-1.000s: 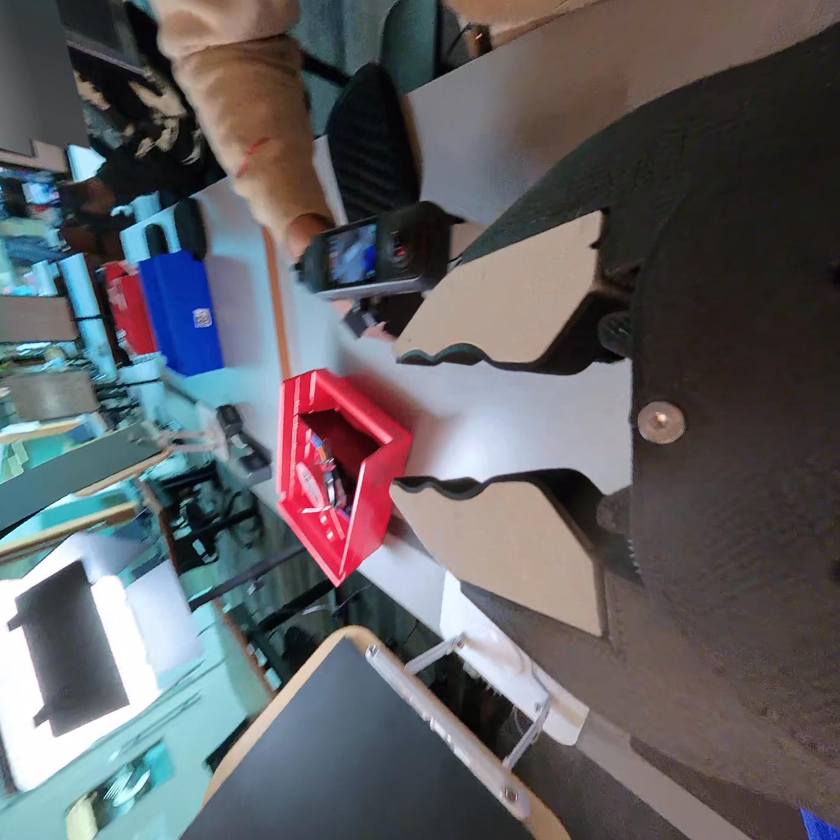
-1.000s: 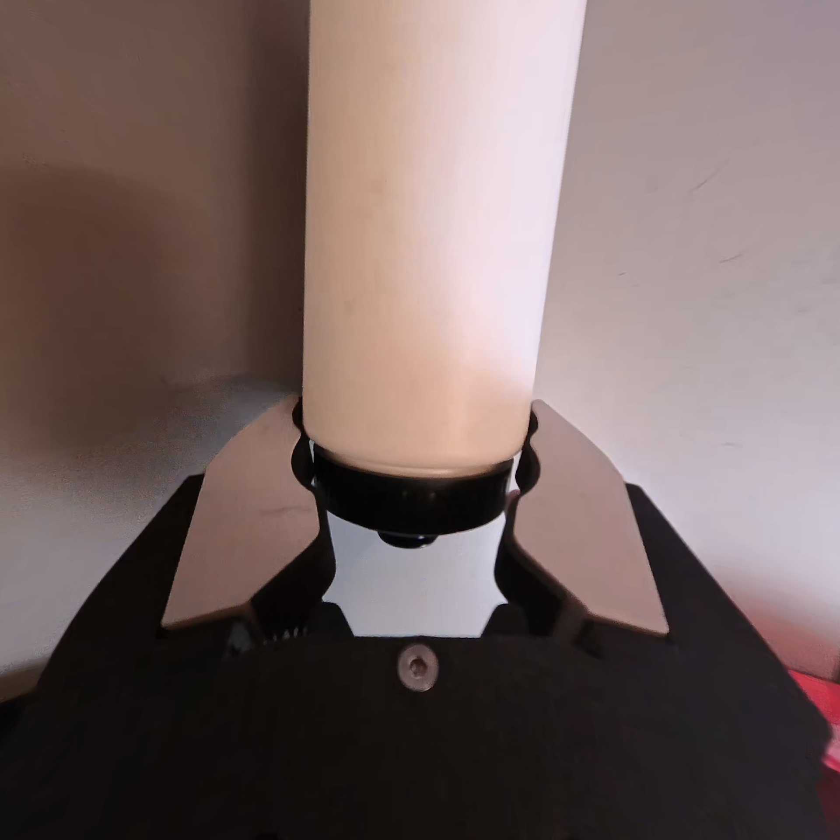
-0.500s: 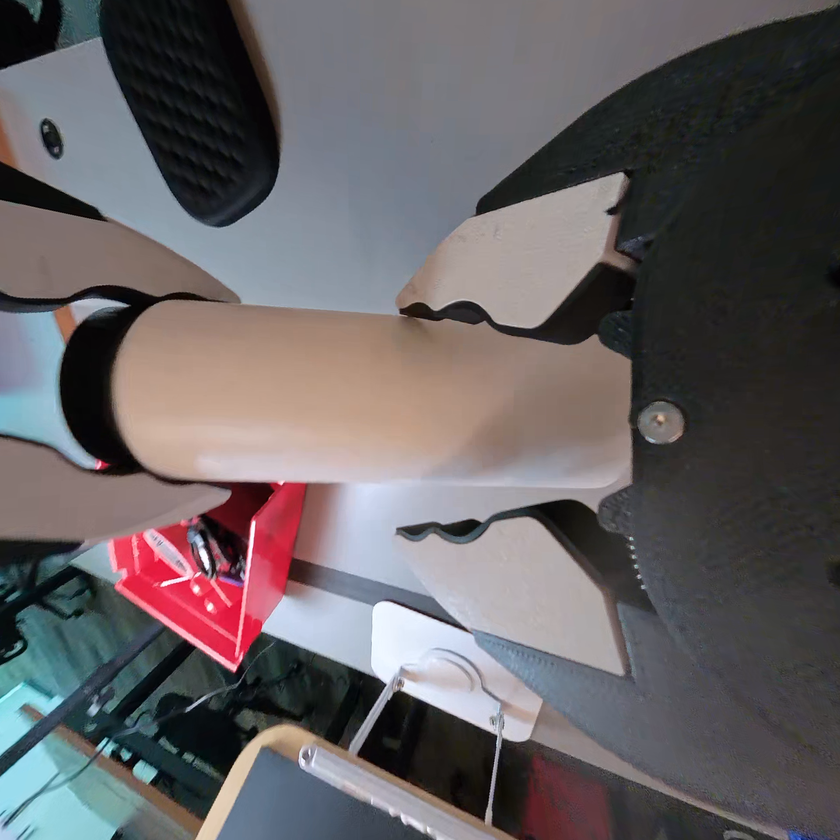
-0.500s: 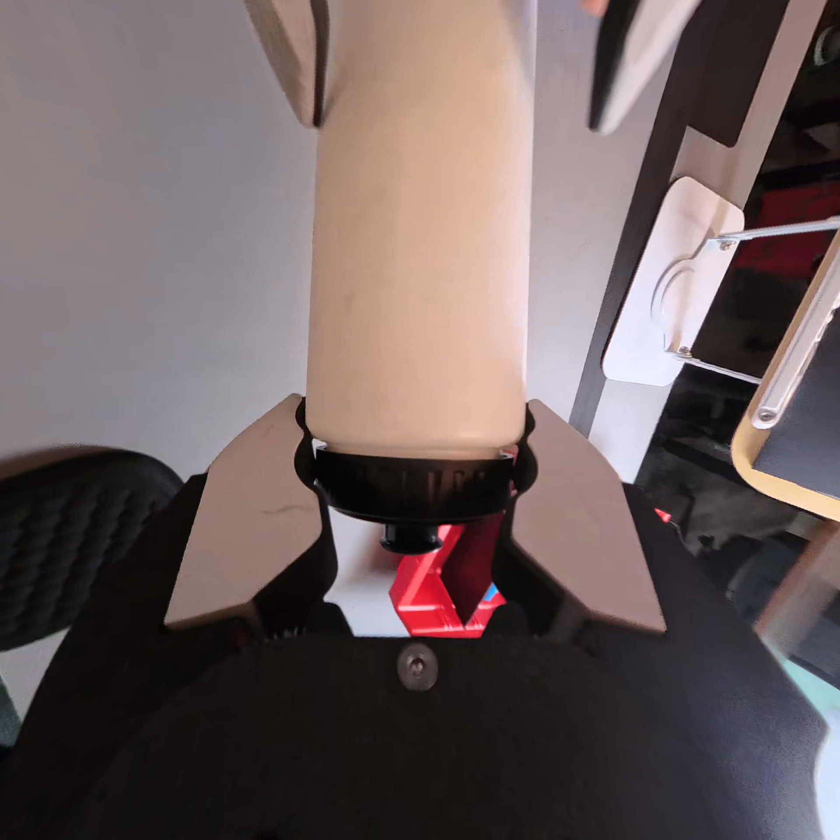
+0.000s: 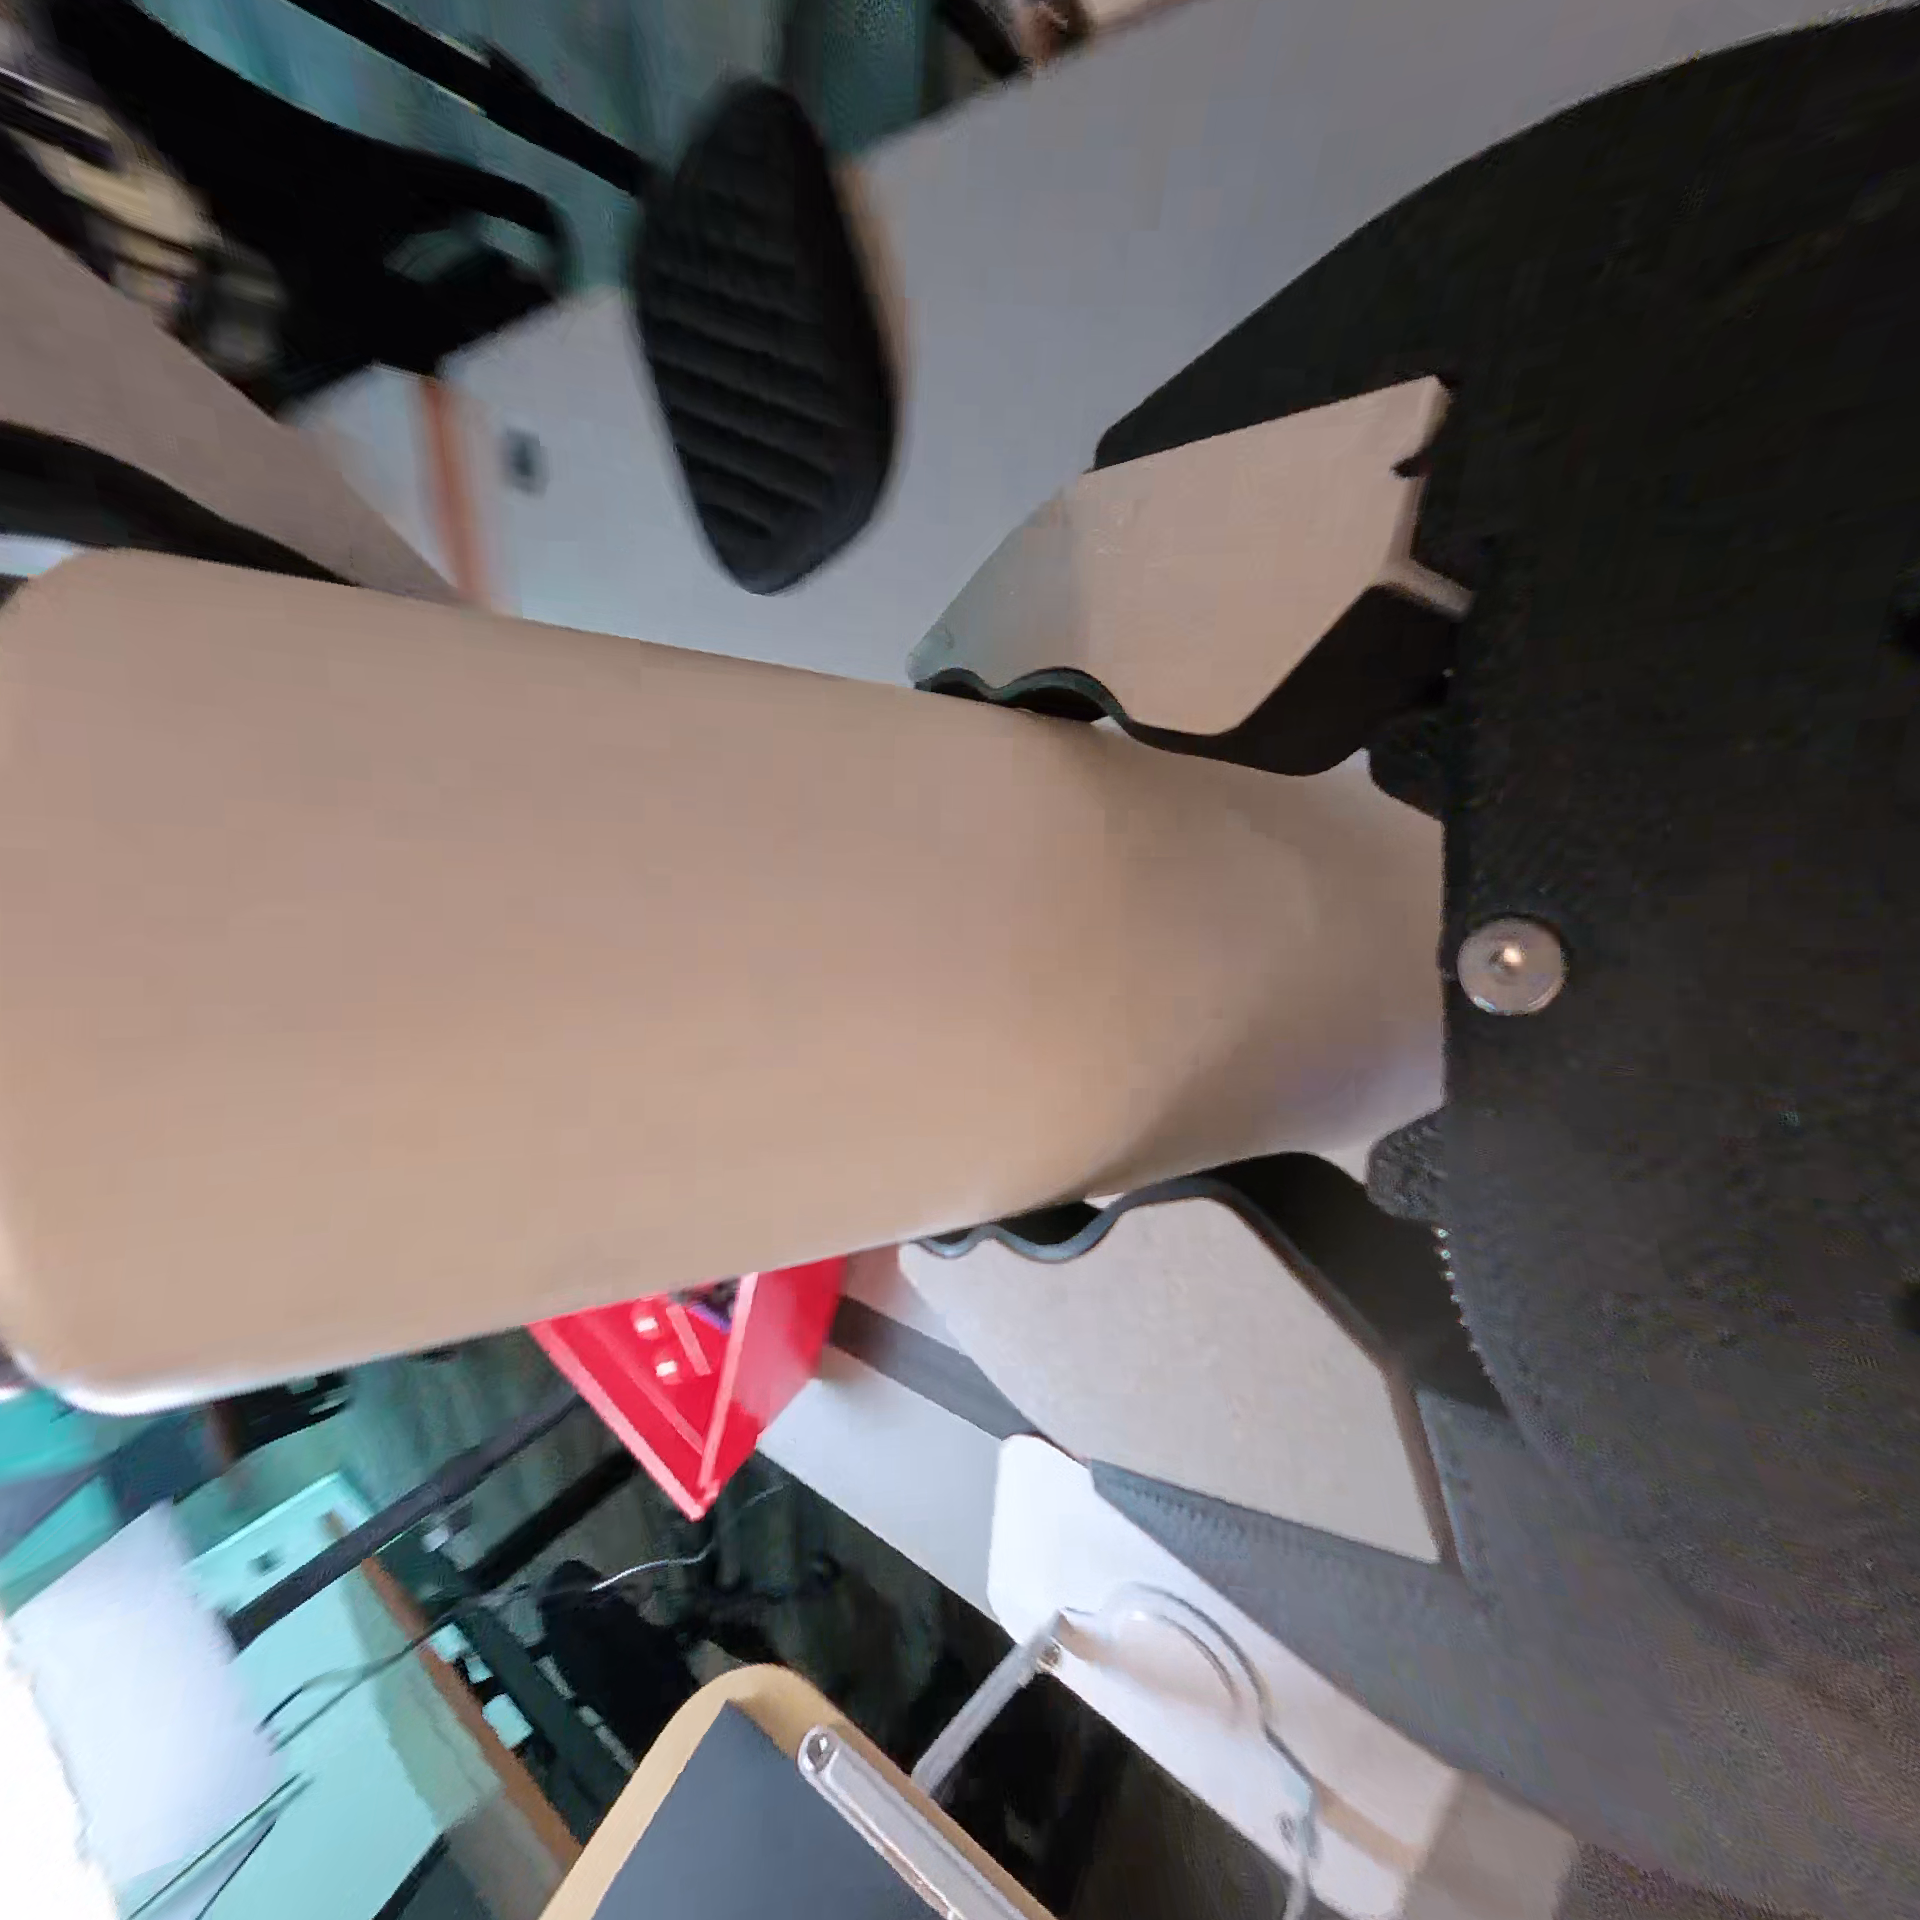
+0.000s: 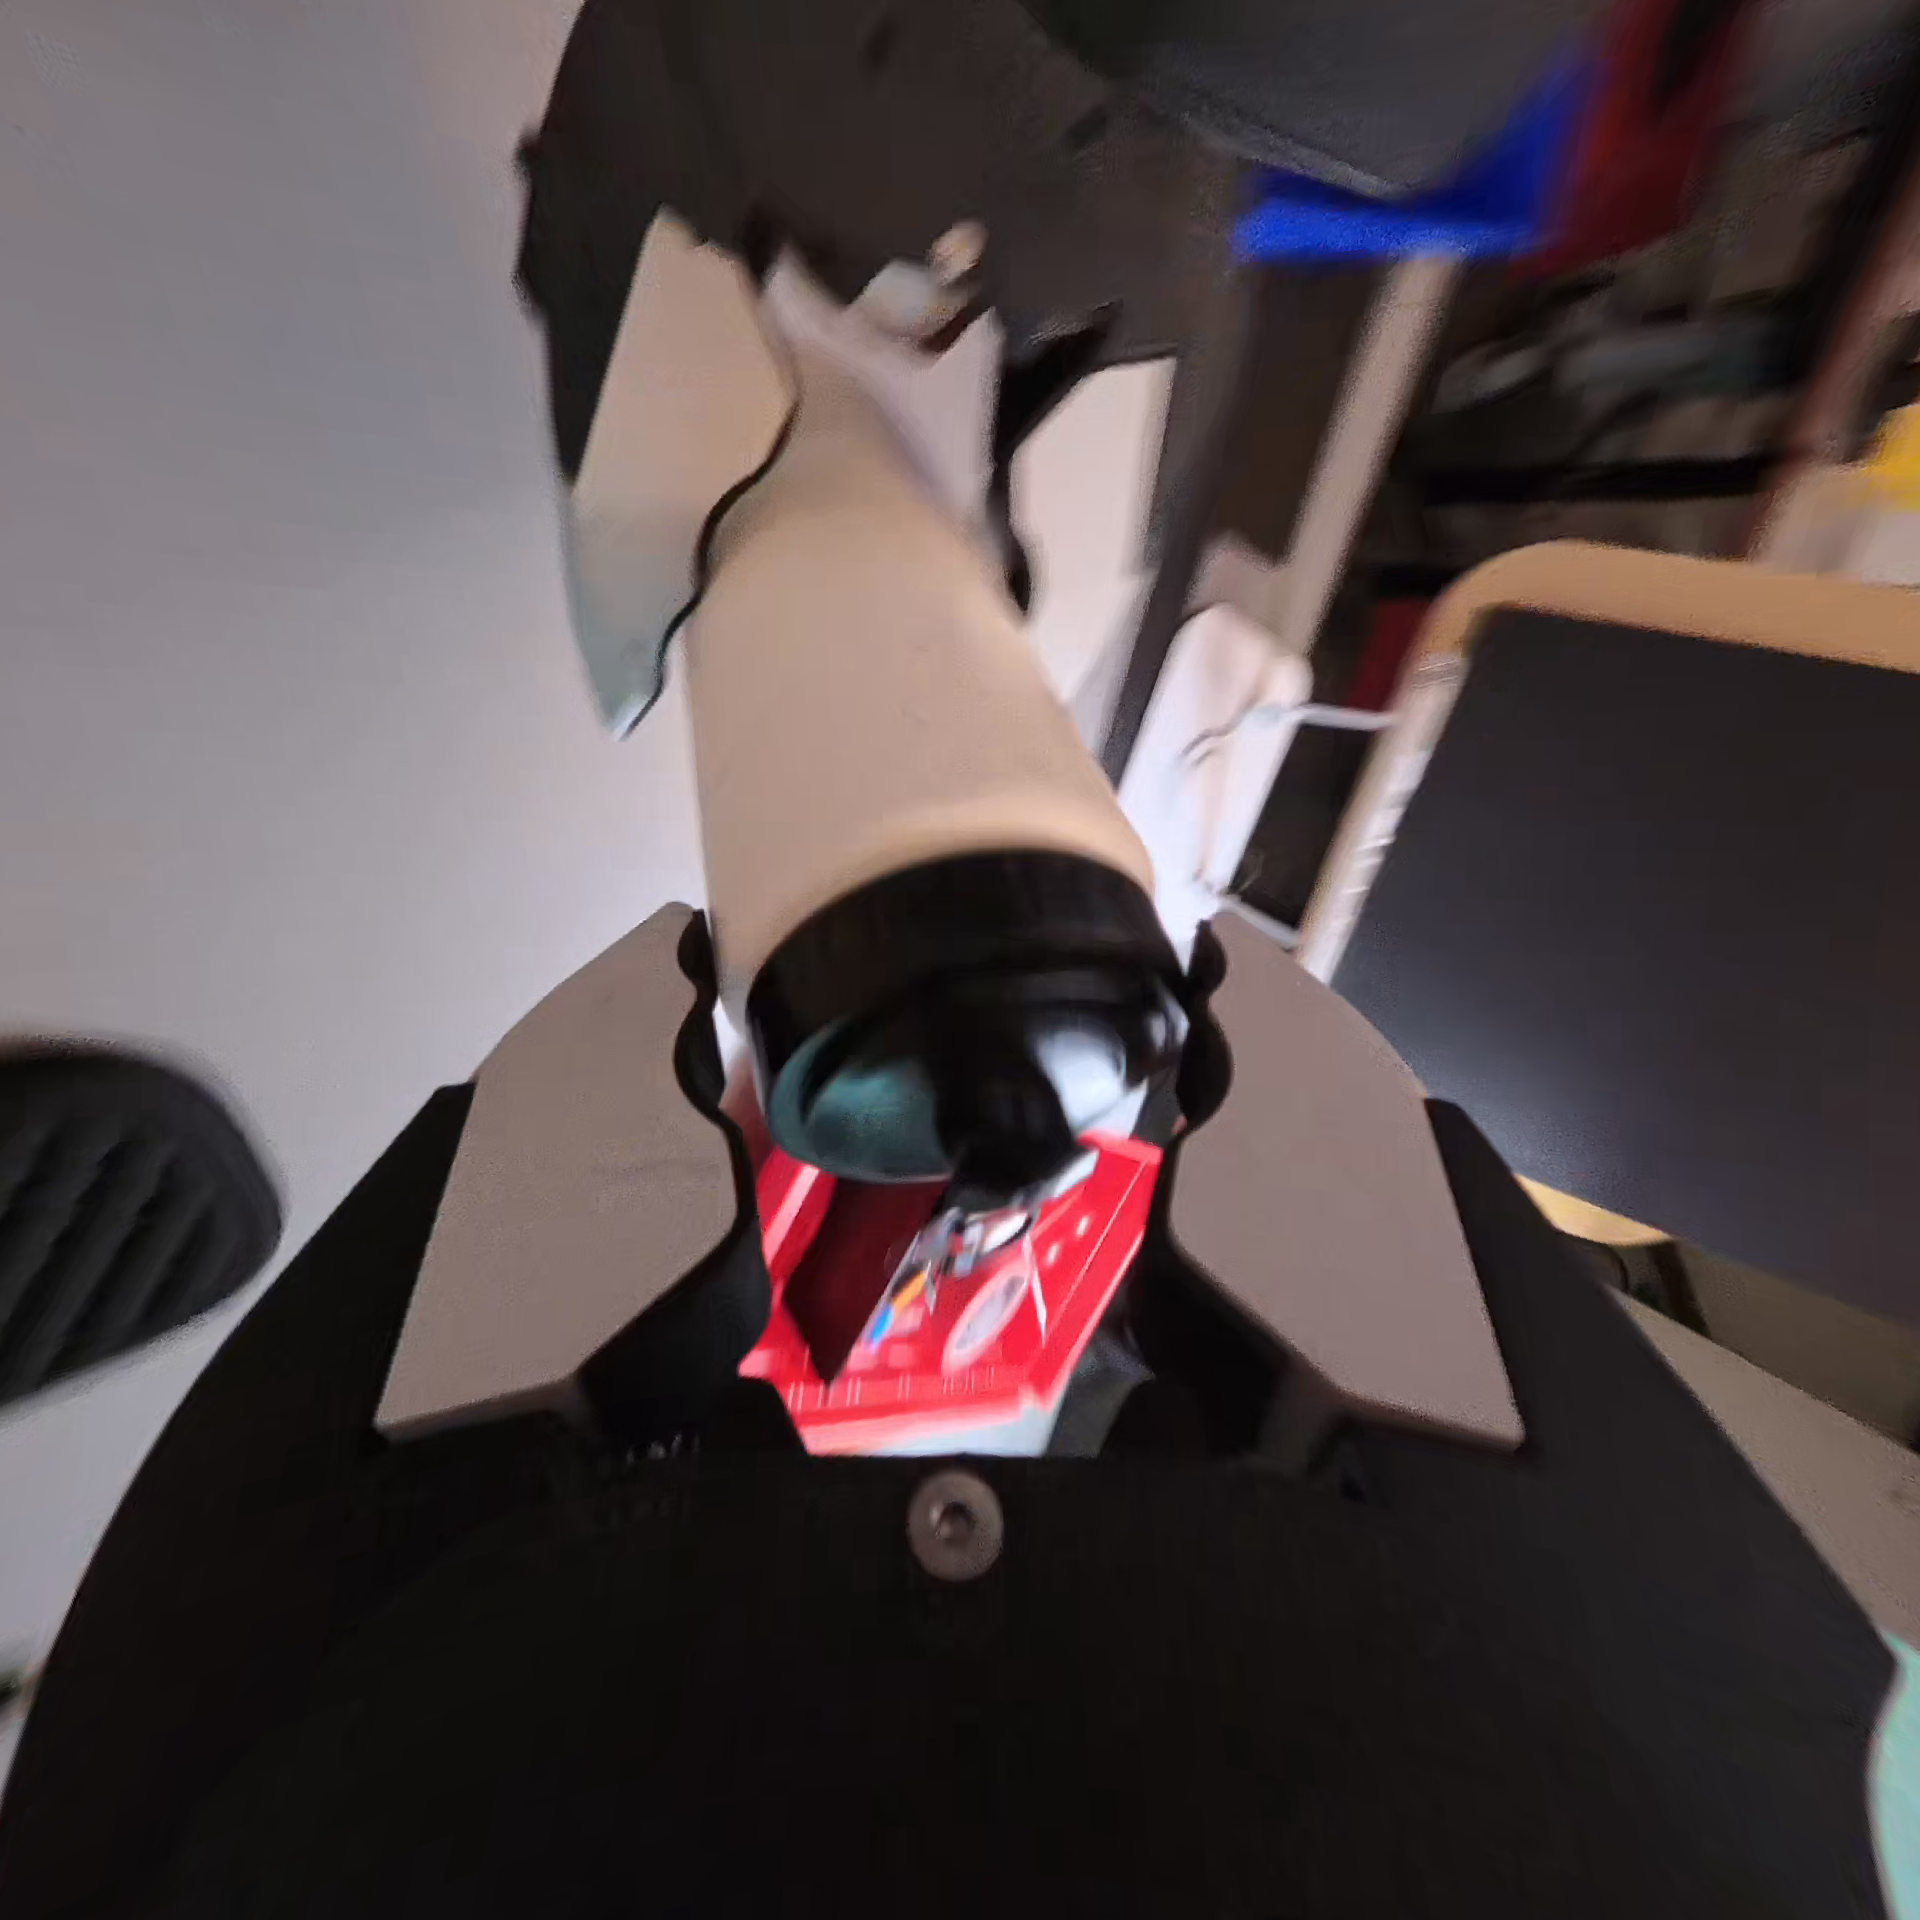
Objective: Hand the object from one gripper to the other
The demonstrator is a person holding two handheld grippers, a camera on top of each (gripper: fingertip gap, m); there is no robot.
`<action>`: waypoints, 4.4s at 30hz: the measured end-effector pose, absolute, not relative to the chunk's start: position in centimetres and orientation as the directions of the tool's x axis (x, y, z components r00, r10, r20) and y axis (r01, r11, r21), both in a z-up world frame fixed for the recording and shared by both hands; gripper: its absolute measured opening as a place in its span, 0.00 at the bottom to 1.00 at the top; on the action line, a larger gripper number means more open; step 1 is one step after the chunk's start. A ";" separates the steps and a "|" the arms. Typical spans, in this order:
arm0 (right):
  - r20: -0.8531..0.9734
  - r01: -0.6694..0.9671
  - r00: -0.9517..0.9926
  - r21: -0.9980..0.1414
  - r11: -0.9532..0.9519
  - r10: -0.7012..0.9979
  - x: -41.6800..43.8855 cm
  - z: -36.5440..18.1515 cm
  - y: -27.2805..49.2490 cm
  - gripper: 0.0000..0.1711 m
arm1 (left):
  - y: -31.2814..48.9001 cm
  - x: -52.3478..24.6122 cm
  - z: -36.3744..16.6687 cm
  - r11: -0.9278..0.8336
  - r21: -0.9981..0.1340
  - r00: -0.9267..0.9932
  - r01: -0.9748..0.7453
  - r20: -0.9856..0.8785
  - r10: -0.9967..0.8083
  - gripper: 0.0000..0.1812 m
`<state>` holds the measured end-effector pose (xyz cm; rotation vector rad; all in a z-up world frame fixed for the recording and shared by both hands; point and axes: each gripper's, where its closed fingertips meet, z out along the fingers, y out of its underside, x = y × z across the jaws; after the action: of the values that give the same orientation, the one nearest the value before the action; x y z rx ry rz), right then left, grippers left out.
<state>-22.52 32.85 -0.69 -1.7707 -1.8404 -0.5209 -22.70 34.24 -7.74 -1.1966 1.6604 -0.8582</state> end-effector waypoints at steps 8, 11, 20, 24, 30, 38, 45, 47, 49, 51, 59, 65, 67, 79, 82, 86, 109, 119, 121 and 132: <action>0.302 0.255 0.723 -0.953 0.166 0.621 -19.1 8.9 33.1 0.48 | 37.8 -25.4 -1.7 0.016 -1.000 -0.041 -0.004 -0.016 -0.999 0.51; 0.032 -0.008 0.732 -0.998 0.055 0.680 -19.3 3.7 34.7 0.50 | 37.4 -24.3 -2.5 0.007 -1.000 -0.050 -0.008 -0.007 -0.999 0.52; 0.160 0.255 0.620 -0.967 -0.005 0.768 -26.5 -1.3 37.8 0.52 | 35.8 -20.7 -7.7 0.037 -0.986 -0.062 -0.165 -0.027 -0.998 0.51; 0.192 0.300 0.645 -0.954 -0.014 0.740 -24.4 0.0 39.3 0.51 | 37.6 -22.5 -5.5 -0.020 -0.996 -0.018 -0.088 0.022 -1.000 0.47; 0.172 0.295 0.853 -0.938 -0.181 0.493 -10.9 3.7 44.5 0.51 | 41.6 -26.7 -1.5 0.079 -0.996 0.162 0.032 -0.073 -0.984 0.34; 0.500 0.504 0.851 -0.693 -0.516 0.159 5.8 -0.3 51.0 0.51 | 43.2 -28.7 -0.6 0.094 -0.994 0.211 0.063 -0.079 -0.974 0.20; 0.496 0.496 0.868 -0.866 -0.059 0.017 5.4 2.4 55.4 0.52 | 44.2 -28.9 -1.9 0.176 -0.984 0.253 -0.032 -0.179 -0.951 0.15; 0.432 0.433 0.901 -0.901 0.008 -0.047 6.7 0.7 55.3 0.51 | 44.3 -29.1 -1.9 0.161 -0.987 0.244 -0.026 -0.163 -0.956 0.14; 0.372 0.370 0.926 -0.928 -0.053 -0.064 8.5 -3.7 55.1 0.51 | 44.6 -29.4 -1.7 0.157 -0.988 0.252 -0.010 -0.154 -0.955 0.14; 0.305 0.305 0.948 -0.952 -0.007 -0.094 9.6 -5.1 53.9 0.51 | 44.9 -29.6 -1.8 0.152 -0.988 0.258 -0.005 -0.148 -0.955 0.14; 0.131 0.121 0.985 -0.988 -0.092 -0.114 12.5 -7.3 47.6 0.50 | 44.9 -28.8 -2.6 0.149 -0.988 0.251 -0.029 -0.152 -0.956 0.13; 0.130 0.091 0.989 -0.905 -0.415 -0.067 12.8 -12.1 43.1 0.48 | 44.2 -28.3 -2.6 0.159 -0.987 0.233 -0.039 -0.163 -0.959 0.13; 0.115 0.078 0.992 -0.893 -0.442 -0.057 12.7 -12.2 41.7 0.47 | 44.1 -28.3 -2.6 0.165 -0.985 0.231 -0.042 -0.170 -0.958 0.13; 0.126 0.093 0.992 -0.847 -0.524 -0.027 11.7 -13.3 41.6 0.31 | 44.2 -28.2 -2.9 0.144 -0.989 0.223 -0.042 -0.150 -0.963 0.12; 0.142 0.092 0.989 -0.813 -0.574 -0.042 11.6 -14.3 43.9 0.34 | 44.4 -28.2 -3.0 0.146 -0.988 0.227 -0.048 -0.153 -0.962 0.12; 0.156 0.113 0.988 -0.717 -0.688 0.000 10.7 -16.0 46.8 0.33 | 44.7 -28.4 -3.5 0.141 -0.988 0.232 -0.066 -0.153 -0.961 0.12; 0.044 0.075 0.952 -0.993 -0.092 0.303 -5.2 -8.5 37.4 0.32 | 49.8 -37.3 -0.3 -0.021 -1.000 0.428 -0.013 0.013 -0.904 0.21; -0.005 0.020 0.890 -0.999 -0.049 0.457 -13.2 -15.7 36.5 0.28 | 64.0 -47.0 -13.0 -0.506 -0.824 0.847 -0.255 0.062 -0.528 0.20; -0.006 0.033 0.874 -0.997 -0.072 0.486 -14.1 -16.5 36.2 0.28 | 65.8 -48.2 -16.6 -0.627 -0.733 0.889 -0.263 0.068 -0.452 0.22; 0.085 0.100 0.868 -0.995 -0.004 0.490 -13.3 -15.4 35.2 0.25 | 67.7 -47.9 -24.1 -0.801 -0.537 0.926 -0.264 0.090 -0.365 0.27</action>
<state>-13.32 35.16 -15.38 -1.5615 -0.4787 0.3257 -47.89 67.75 -24.08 -2.5473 0.4496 -0.2557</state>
